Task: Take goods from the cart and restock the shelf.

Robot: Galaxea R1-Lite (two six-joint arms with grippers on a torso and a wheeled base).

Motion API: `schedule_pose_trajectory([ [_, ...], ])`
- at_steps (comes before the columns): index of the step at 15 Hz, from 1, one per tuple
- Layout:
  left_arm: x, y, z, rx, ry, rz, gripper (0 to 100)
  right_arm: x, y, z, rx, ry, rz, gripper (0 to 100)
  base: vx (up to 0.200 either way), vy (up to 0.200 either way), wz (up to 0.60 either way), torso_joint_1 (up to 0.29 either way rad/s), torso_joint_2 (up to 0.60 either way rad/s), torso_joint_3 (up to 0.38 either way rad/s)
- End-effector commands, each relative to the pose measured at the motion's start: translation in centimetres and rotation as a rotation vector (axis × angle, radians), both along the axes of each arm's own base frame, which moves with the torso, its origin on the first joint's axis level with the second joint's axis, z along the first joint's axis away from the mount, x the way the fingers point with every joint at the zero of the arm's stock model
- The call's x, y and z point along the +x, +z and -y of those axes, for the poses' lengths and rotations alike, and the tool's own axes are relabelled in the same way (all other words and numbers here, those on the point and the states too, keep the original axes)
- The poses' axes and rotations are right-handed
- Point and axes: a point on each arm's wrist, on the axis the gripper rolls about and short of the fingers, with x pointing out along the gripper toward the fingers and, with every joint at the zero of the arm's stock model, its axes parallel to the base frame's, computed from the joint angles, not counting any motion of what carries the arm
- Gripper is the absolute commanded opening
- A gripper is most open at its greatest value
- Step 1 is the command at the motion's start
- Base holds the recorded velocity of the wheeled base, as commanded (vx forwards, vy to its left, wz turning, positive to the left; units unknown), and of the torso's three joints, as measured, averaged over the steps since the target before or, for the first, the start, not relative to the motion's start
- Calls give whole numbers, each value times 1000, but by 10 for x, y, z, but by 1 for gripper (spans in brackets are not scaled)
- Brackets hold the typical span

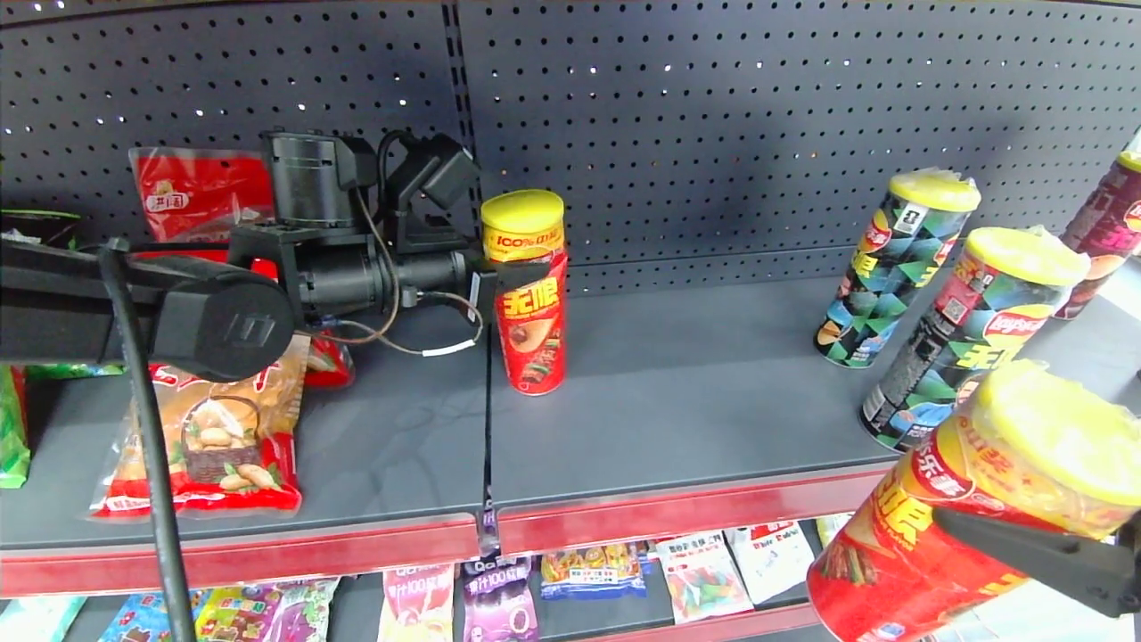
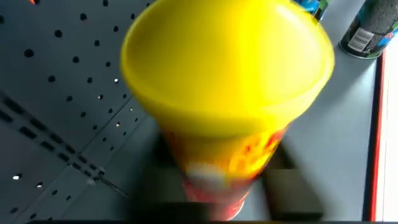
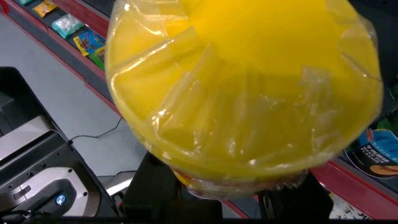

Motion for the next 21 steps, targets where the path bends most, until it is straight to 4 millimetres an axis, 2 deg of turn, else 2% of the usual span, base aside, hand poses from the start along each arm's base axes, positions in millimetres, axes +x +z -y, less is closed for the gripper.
schedule_pose_trajectory([
  [1,-2,-1,1,1,-5,-3,0,0,0,0,-1,-1,0,0,0,0,0,0,0,0],
  [5,-22,3,1,3,-18,-13,0,1,1,0,1,-1,3,0,0,0,0,0,0,0],
  [9,-66,9,1,-12,-54,-39,0,1,1,0,1,1,1,0,0,0,0,0,0,0],
  [12,-87,4,0,3,-61,-59,0,1,1,0,1,1,1,0,0,0,0,0,0,0],
  [14,-94,2,1,5,-68,-71,0,1,1,0,2,1,4,0,0,0,0,0,0,0],
  [21,-102,-3,0,3,-77,-103,0,1,2,0,2,1,4,0,0,0,0,0,0,0],
])
